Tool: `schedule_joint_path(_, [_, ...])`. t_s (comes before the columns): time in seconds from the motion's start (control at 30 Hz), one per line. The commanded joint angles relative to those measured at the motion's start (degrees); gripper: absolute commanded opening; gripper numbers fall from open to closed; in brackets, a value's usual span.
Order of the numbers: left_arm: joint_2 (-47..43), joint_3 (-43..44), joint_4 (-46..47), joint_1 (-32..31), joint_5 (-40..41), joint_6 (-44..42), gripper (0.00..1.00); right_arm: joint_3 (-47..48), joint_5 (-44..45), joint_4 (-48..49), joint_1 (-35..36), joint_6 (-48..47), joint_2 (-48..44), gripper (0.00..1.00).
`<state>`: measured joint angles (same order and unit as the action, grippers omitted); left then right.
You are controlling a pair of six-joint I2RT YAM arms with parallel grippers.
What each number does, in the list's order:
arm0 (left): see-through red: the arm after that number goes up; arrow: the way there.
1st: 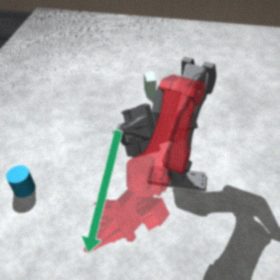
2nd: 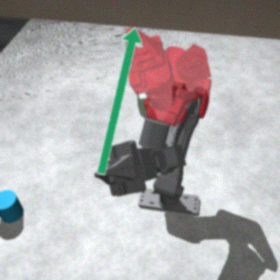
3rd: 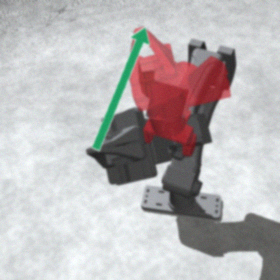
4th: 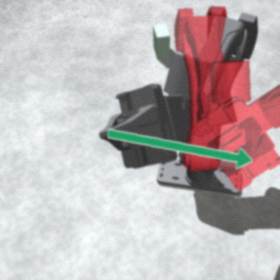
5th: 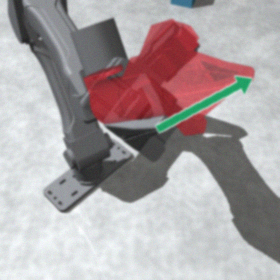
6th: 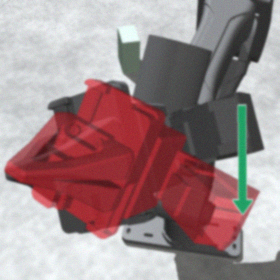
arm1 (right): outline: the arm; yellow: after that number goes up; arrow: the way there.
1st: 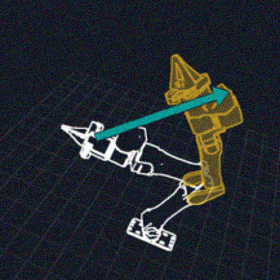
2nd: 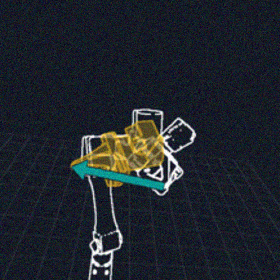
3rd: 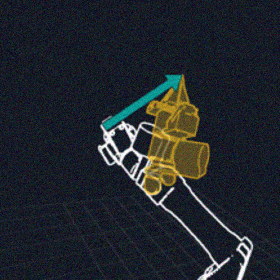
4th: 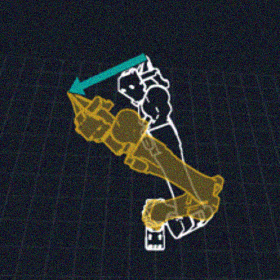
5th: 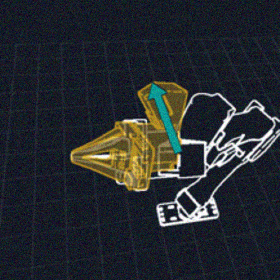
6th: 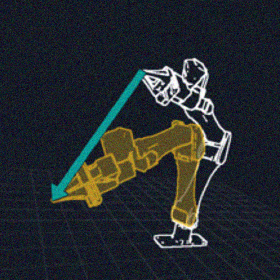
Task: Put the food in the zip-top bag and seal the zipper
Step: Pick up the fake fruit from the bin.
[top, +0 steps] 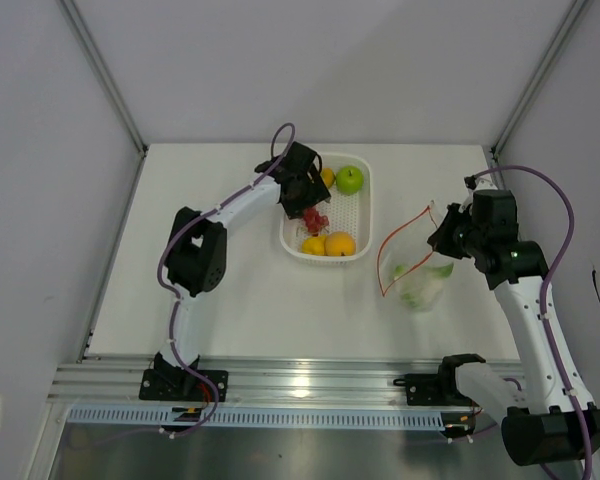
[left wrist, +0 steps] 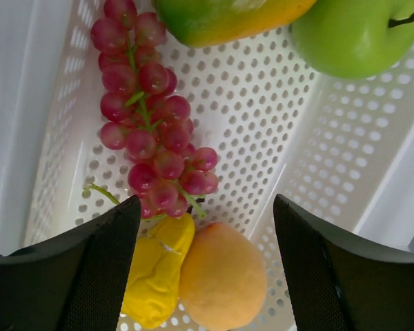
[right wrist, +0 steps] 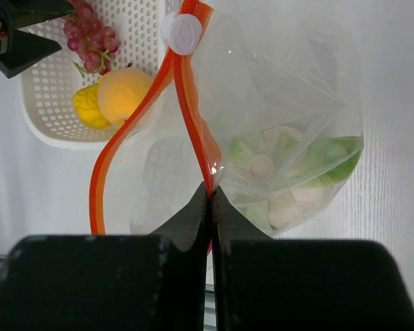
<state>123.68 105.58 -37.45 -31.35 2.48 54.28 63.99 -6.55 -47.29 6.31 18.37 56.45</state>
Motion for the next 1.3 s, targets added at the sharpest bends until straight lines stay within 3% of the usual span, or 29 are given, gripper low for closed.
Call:
schedule_joint_path(0.0, [-0.37,2.97,-0.61,-0.73,3.23,4.33,0.78,0.00,-0.49,1.94,0.20,0.09,-0.99,0.00])
schedule_joint_path(0.07, [-0.54,1.66,0.97,-0.99,2.88,4.52,0.71,0.00,-0.75,2.11,0.20,0.00,-1.16,0.00])
schedule_joint_path(0.67, [5.87,2.88,-4.83,-1.69,6.66,9.61,0.76,-2.11,-2.59,3.52,0.20,-0.35,-3.18,0.00])
schedule_joint_path(0.9, [6.75,2.96,-4.65,-1.87,8.94,10.32,0.72,-2.73,-3.03,3.69,0.20,-0.44,-3.97,0.00])
schedule_joint_path(1.0, [6.84,3.49,-4.39,-1.96,8.42,10.14,0.61,-2.73,-3.03,3.52,0.20,-0.53,-4.33,0.00])
schedule_joint_path(1.03, [6.75,2.80,-3.86,-2.04,8.07,9.79,0.49,-2.73,-2.86,3.52,0.20,-0.62,-4.50,0.00])
schedule_joint_path(1.13, [5.26,0.07,0.34,-2.31,6.49,8.48,0.26,-2.81,-2.77,3.61,0.20,-0.70,-4.68,0.00])
schedule_joint_path(1.2, [3.86,-3.27,2.64,-2.57,5.17,7.86,0.16,-2.81,-2.77,3.52,0.20,-0.70,-4.68,0.00])
schedule_joint_path(1.27, [2.72,-5.89,5.88,-2.75,3.94,7.86,0.15,-2.99,-2.60,3.61,0.20,-0.62,-4.85,0.00])
